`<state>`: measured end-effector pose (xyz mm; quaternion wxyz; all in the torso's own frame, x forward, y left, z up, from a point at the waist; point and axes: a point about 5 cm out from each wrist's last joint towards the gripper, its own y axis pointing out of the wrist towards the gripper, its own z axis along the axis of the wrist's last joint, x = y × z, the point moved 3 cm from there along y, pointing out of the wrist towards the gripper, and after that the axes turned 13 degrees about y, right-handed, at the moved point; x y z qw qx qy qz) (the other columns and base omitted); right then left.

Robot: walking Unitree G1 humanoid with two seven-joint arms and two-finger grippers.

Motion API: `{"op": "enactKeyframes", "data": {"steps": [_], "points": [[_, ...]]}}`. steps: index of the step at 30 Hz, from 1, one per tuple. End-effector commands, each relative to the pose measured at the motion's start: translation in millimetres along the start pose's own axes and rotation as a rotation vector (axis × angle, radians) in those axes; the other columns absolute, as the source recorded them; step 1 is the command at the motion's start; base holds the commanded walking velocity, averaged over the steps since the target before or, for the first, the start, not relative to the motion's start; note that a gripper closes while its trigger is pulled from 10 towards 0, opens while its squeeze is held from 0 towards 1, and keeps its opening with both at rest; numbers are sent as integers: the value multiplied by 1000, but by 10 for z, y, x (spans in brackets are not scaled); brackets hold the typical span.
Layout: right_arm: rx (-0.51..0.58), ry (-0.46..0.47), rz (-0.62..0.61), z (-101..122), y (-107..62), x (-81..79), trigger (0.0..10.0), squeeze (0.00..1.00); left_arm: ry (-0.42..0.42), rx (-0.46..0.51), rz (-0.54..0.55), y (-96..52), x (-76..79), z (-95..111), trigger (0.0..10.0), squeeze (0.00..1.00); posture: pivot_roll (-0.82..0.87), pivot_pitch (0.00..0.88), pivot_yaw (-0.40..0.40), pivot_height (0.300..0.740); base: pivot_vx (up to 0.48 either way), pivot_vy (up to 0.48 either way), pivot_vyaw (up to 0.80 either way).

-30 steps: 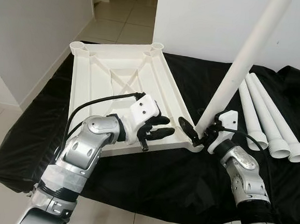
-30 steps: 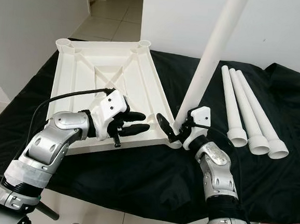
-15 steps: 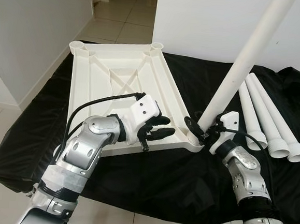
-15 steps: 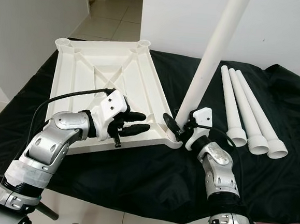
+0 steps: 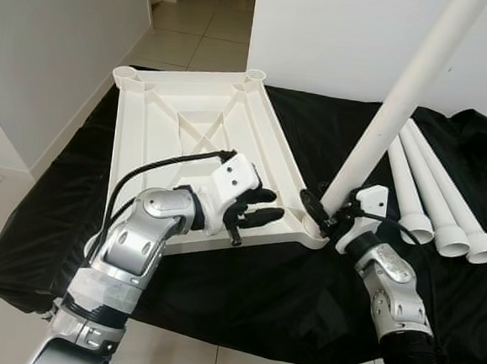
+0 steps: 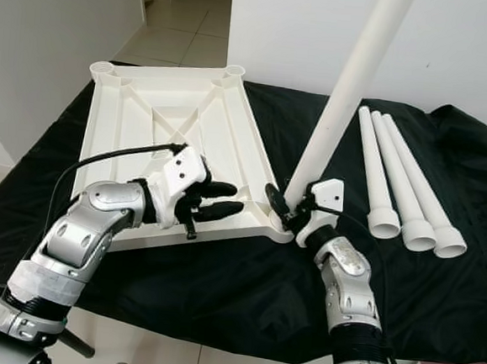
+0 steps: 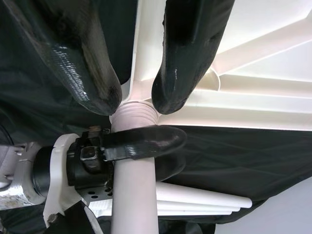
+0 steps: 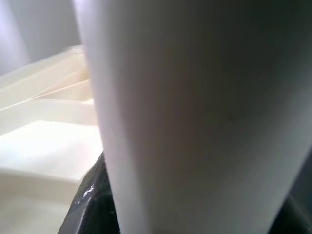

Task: Building children table

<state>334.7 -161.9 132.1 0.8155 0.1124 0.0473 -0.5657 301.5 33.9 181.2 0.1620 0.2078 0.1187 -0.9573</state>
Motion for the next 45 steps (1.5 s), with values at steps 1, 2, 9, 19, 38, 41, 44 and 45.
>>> {"op": "enactKeyframes", "data": {"steps": [1, 2, 9, 19, 38, 41, 44, 45], "points": [[-1, 5, -67, -23, -28, 57, 10000, 0, -2, -29, 88, -3, -49, -50, 10000, 0, -63, 0, -26, 740, 0, 0, 0], [10, 6, -92, -19, -32, 53, 10000, 0, -3, -29, 88, -6, -48, -51, 10000, 0, -63, 0, -26, 740, 0, 0, 0], [102, 45, -476, -25, -154, 33, 10000, 0, -5, -33, 87, -18, -47, -61, 10000, 0, -64, 0, -27, 740, 0, 0, 0], [100, 101, -548, -114, -154, -146, 10000, 0, -6, -29, 80, 1, -35, -49, 10000, 0, -68, 0, -17, 740, 0, 0, 0], [91, 41, -472, -139, -131, -100, 10000, 1000, -35, -47, 127, -8, -72, -155, 10000, 0, -75, 0, 4, 740, 0, 0, 0], [106, 36, -441, -125, -147, -125, 10000, 1000, -58, -46, 136, -9, -68, -187, 10000, 0, -76, 0, 5, 740, 0, 0, 0], [109, 26, -406, -139, -167, -142, 10000, 1000, -82, -40, 150, -1, -61, -225, 10000, 0, -78, 0, 9, 740, 0, 0, 0], [109, 26, -406, -139, -167, -142, 10000, 1000, -82, -40, 150, -1, -61, -225, 10000, 0, -78, 0, 9, 740, 0, 0, 0]]}}
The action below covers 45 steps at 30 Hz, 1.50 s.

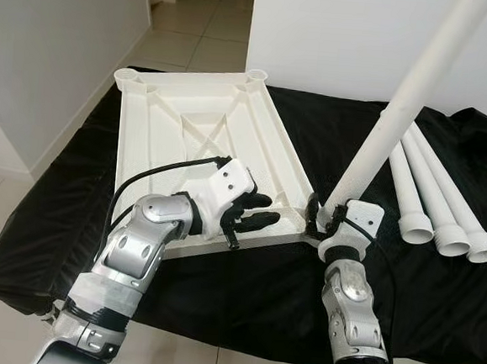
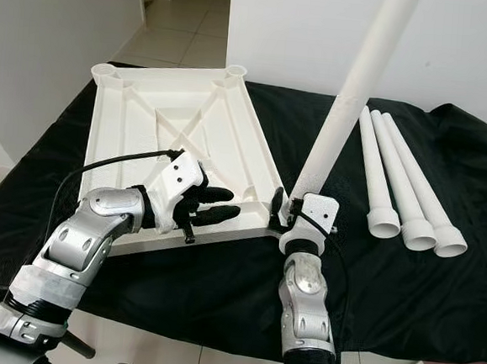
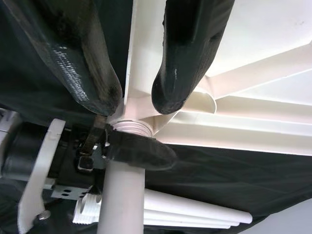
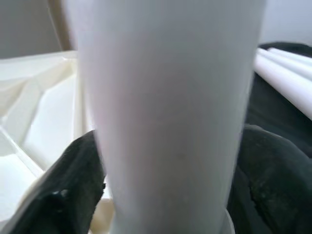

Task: Building children table

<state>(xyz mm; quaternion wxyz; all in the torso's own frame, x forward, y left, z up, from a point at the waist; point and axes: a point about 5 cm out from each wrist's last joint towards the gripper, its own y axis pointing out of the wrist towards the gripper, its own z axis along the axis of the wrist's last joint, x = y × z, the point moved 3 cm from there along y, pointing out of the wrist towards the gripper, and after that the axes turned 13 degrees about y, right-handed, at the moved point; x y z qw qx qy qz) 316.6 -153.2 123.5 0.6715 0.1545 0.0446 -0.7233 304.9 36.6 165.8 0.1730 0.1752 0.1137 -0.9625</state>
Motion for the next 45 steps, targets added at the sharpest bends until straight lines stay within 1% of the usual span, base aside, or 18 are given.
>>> {"op": "enactKeyframes", "data": {"steps": [1, 4, 6, 7, 8, 11, 17, 20, 23, 28, 29, 33, 34, 36, 37, 45], "points": [[4, 11, 81, -27, -52, -3, 10000, 0, -33, -17, 162, 1, -88, -101, 10000, 0, -82, 0, 12, 740, 0, 0, 0], [8, 16, 100, -21, -57, -1, 10000, 0, -37, -10, 170, 4, -87, -108, 10000, 0, -82, 0, 12, 740, 0, 0, 0], [16, 10, 141, 1, -54, 2, 10000, 0, -66, 26, 210, 17, -114, -113, 10000, 0, -80, 0, 10, 740, 0, 0, 0], [16, 10, 141, 1, -54, 2, 10000, 0, -66, 26, 210, 17, -114, -113, 10000, 0, -80, 0, 10, 740, 0, 0, 0], [12, -8, 160, 11, -40, 24, 10000, 0, -87, 46, 225, 38, -103, -125, 10000, 0, -82, 0, 10, 740, 0, 0, 0], [6, -25, 221, 42, -6, 50, 10000, 0, -94, 64, 228, 72, -44, -148, 10000, 0, -85, 0, 11, 740, 0, 0, 0], [-6, -33, 300, 73, 39, 82, 10000, 0, -87, 78, 222, 70, -27, -131, 10000, 0, -84, 0, 12, 740, 0, 0, 0], [-6, -34, 313, 73, 42, 86, 10000, 0, -84, 85, 222, 72, -29, -132, 10000, 0, -84, 0, 12, 740, 0, 0, 0], [-36, -44, 359, 73, 107, 135, 10000, 0, -42, 81, 216, 67, -34, -98, 10000, 0, -78, 0, 4, 740, 0, 0, 0], [-58, -45, 405, 54, 123, 120, 10000, 0, -29, 75, 225, 64, -45, -97, 10000, 0, -81, 0, 8, 740, 0, 0, 0], [-70, -46, 431, 43, 136, 108, 10000, 0, -25, 75, 223, 60, -47, -93, 10000, 0, -81, 0, 8, 740, 0, 0, 0], [-84, -47, 455, 29, 161, 100, 10000, 0, -21, 76, 220, 60, -51, -89, 10000, 0, -84, 0, 10, 740, 0, 0, 0], [-93, -52, 463, 12, 183, 108, 5490, 0, -16, 75, 215, 62, -54, -88, 10000, 0, -88, 0, 9, 740, 0, 0, 0], [-100, -54, 471, 0, 201, 115, 5490, 0, -12, 75, 213, 64, -56, -88, 10000, 0, -88, 0, 9, 740, 0, 0, 0], [-105, -55, 475, -8, 213, 122, 0, 0, -11, 74, 211, 63, -58, -89, 10000, 0, -91, 0, 12, 740, 0, 0, 0], [-112, -45, 476, -27, 200, 150, 0, 0, -9, 71, 208, 49, -54, -96, 10000, 0, -90, 0, 11, 740, 0, 0, 0]]}}
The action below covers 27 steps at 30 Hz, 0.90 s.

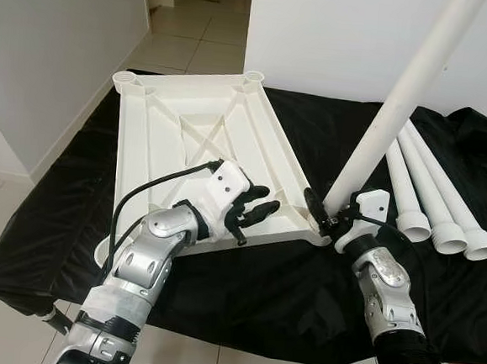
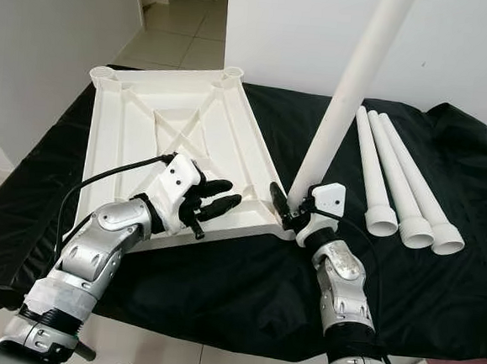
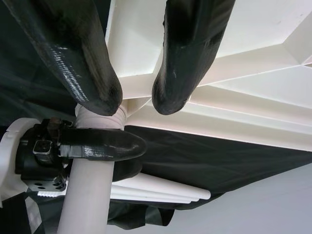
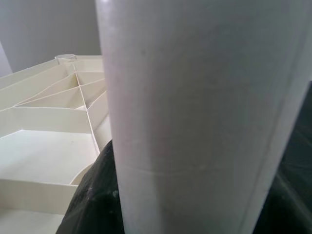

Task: Building children table

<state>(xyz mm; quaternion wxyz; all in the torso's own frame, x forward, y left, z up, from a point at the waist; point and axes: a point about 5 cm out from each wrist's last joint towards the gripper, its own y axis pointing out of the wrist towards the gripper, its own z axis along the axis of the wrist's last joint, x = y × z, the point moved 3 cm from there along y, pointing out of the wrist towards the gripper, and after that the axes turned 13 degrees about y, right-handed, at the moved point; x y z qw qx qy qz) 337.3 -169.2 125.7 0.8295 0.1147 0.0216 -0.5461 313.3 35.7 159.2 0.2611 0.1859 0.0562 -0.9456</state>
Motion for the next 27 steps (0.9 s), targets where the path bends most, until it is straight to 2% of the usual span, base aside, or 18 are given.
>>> {"op": "enactKeyframes", "data": {"steps": [1, 3, 4, 5, 6, 10, 13, 14, 20, 22, 24, 27], "points": [[-17, 15, -5, -58, -29, 0, 0, 0, 6, -10, 9, -2, -9, -14, 10000, 0, -90, 0, 12, 740, 0, 0, 0], [-9, 20, -14, -51, -35, 0, 0, 0, 7, -11, 9, -3, -10, -15, 10000, 0, -90, 0, 12, 740, 0, 0, 0], [1, 24, -37, -40, -37, 4, 549, 0, 7, -11, 8, -5, -11, -15, 10000, 0, -89, 0, 12, 740, 0, 0, 0], [9, 27, -52, -33, -36, 9, 549, 0, 7, -11, 8, -7, -13, -15, 10000, 0, -89, 0, 12, 740, 0, 0, 0], [17, 34, -65, -30, -32, 5, 10000, 0, 8, -11, 7, -9, -14, -15, 10000, 0, -87, 0, 12, 740, 0, 0, 0], [49, 55, -99, -9, -31, -19, 10000, 0, 9, -10, 7, -18, -14, -16, 10000, 0, -85, 0, 10, 740, 0, 0, 0], [106, 54, -278, 19, -72, -61, 10000, 0, 11, -21, 11, -32, -25, -33, 10000, 0, -76, 0, 4, 740, 0, 0, 0], [130, 79, -328, 30, -86, -87, 10000, 0, 12, -23, 13, -37, -28, -37, 10000, 0, -75, 0, 5, 740, 0, 0, 0], [163, 97, -546, 20, -145, -121, 10000, 0, 11, -26, 13, -47, -27, -43, 10000, 0, -77, 0, -1, 740, 0, 0, 0], [164, 110, -592, 6, -158, -131, 10000, 0, 12, -26, 12, -44, -24, -43, 10000, 0, -77, 0, -3, 740, 0, 0, 0], [169, 123, -581, 5, -125, -220, 10000, 0, 12, -24, 11, -35, -25, -39, 10000, 0, -80, 0, -1, 740, 0, 0, 0], [175, 115, -562, 26, -114, -248, 10000, 0, 12, -24, 10, -30, -26, -38, 10000, 0, -84, 0, 1, 740, 0, 0, 0]]}}
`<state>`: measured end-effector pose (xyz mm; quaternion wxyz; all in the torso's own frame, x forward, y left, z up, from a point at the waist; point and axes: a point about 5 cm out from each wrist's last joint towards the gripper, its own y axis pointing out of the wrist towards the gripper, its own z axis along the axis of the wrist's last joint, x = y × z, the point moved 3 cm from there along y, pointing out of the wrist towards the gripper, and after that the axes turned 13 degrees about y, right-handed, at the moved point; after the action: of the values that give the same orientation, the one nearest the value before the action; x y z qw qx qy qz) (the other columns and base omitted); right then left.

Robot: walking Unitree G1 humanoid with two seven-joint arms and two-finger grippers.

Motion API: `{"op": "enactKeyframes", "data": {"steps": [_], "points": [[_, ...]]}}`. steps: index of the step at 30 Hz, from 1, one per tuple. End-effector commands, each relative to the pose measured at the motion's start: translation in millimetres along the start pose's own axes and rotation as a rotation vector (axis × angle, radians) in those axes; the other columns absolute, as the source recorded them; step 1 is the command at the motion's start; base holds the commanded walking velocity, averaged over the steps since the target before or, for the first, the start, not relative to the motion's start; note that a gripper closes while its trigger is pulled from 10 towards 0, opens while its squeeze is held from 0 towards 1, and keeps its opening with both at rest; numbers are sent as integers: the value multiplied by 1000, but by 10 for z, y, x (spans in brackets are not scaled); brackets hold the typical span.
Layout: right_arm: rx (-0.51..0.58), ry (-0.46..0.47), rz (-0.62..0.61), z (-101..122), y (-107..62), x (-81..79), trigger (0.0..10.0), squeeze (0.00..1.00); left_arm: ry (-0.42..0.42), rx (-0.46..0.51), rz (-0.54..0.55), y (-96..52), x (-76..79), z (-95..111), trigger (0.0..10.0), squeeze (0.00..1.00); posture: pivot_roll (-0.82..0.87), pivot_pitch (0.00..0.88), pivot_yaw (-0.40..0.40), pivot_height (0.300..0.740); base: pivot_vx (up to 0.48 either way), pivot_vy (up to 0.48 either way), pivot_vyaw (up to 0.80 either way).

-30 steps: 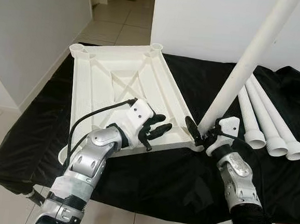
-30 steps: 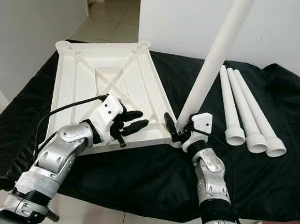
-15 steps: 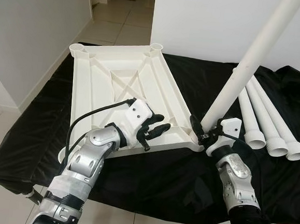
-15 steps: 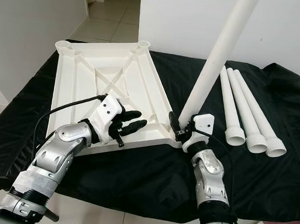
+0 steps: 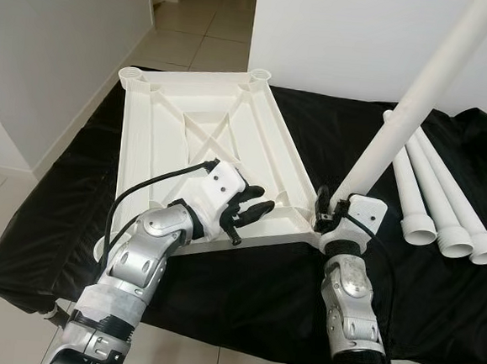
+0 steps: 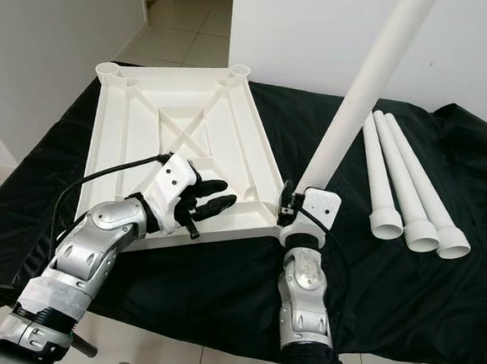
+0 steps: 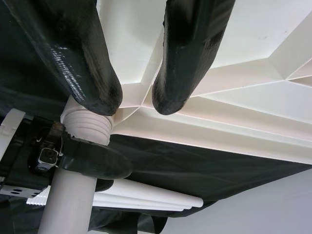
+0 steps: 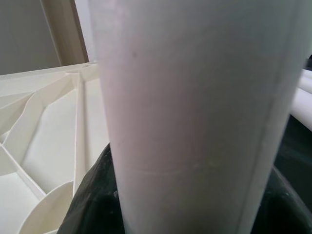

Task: Building children table

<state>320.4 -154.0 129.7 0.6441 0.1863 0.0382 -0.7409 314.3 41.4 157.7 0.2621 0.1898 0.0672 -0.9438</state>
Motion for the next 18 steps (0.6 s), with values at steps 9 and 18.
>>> {"op": "enactKeyframes", "data": {"steps": [9, 18], "points": [[38, 30, -26, 97, -107, -12, 10000, 1000, 3, -12, 7, -12, -7, -27, 10000, 0, -81, 0, 0, 740, 0, 0, 0], [16, 36, -5, 88, -268, 7, 10000, 0, 5, -16, 22, -36, -61, -31, 10000, 0, -80, 0, -4, 740, 0, 0, 0]]}}
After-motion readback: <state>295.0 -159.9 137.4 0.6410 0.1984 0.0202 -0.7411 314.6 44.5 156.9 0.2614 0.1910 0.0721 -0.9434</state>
